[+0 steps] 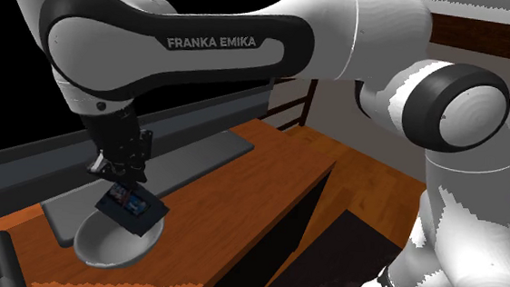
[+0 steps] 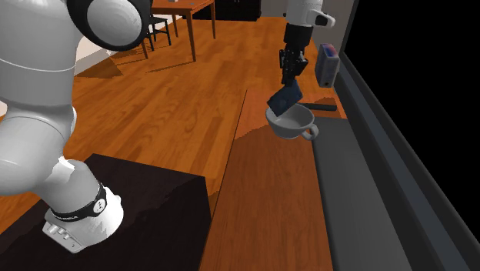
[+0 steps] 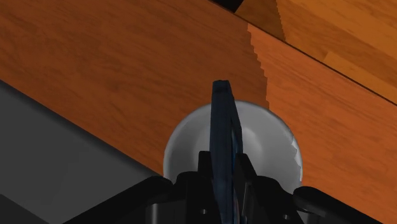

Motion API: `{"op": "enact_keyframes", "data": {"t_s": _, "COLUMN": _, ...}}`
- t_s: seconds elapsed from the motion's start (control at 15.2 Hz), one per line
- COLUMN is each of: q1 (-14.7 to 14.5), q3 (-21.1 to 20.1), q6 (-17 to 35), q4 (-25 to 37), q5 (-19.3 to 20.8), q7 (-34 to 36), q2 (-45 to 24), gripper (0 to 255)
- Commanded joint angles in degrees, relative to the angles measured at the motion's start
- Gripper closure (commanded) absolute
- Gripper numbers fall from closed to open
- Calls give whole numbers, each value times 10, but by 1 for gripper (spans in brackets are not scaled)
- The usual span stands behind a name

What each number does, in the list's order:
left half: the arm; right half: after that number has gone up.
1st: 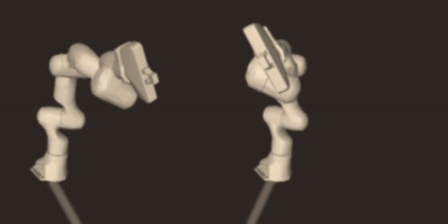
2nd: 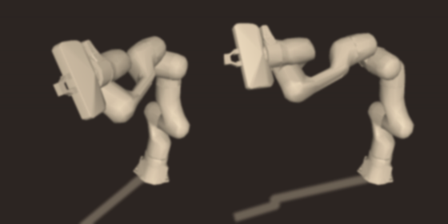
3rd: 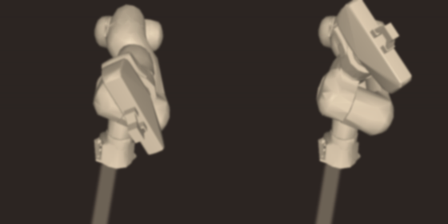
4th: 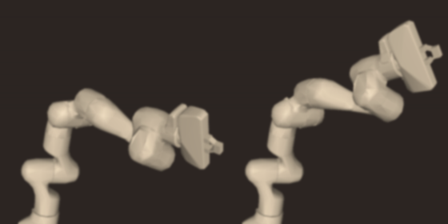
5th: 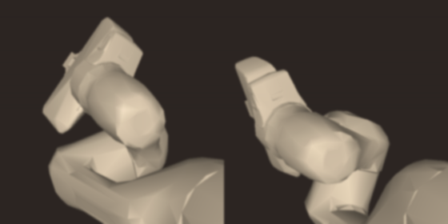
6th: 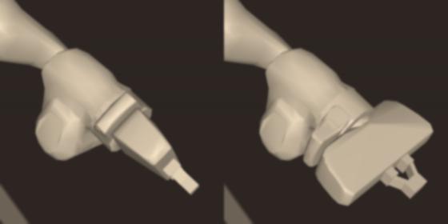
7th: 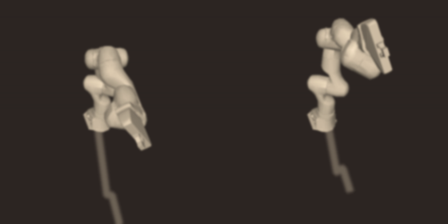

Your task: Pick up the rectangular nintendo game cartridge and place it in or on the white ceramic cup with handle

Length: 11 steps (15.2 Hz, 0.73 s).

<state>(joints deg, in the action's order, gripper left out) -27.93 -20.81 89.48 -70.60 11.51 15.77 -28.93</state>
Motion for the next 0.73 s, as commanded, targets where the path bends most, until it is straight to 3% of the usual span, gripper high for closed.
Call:
{"op": "enact_keyframes", "data": {"t_s": 0.0, "q1": 3, "q3": 0, "q6": 17, "q4": -19, "q5": 0, "q7": 1, "q2": 2, "gripper": 255}}
{"op": "enact_keyframes", "data": {"t_s": 0.66, "q1": 8, "q3": 1, "q6": 68, "q4": -69, "q5": 1, "q7": 5, "q2": 1, "gripper": 255}}
